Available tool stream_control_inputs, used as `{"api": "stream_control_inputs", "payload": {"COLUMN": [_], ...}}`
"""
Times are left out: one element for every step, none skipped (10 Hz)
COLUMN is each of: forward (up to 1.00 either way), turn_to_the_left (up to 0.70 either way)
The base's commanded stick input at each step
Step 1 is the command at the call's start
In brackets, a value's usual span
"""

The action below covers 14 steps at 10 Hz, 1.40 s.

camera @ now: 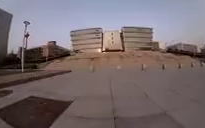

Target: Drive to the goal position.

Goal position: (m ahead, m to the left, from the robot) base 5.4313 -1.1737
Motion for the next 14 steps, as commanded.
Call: {"api": "stream_control_inputs", "payload": {"forward": [0.70, 0.70, 0.70, 0.70, 0.70, 0.70, 0.70, 0.70, 0.70, 0.70, 0.70, 0.70, 0.70, 0.70], "turn_to_the_left": [-0.14, -0.14, -0.14, -0.14, -0.14, -0.13, -0.06, 0.00, 0.00, 0.00, 0.00, 0.00, 0.00, 0.03]}}
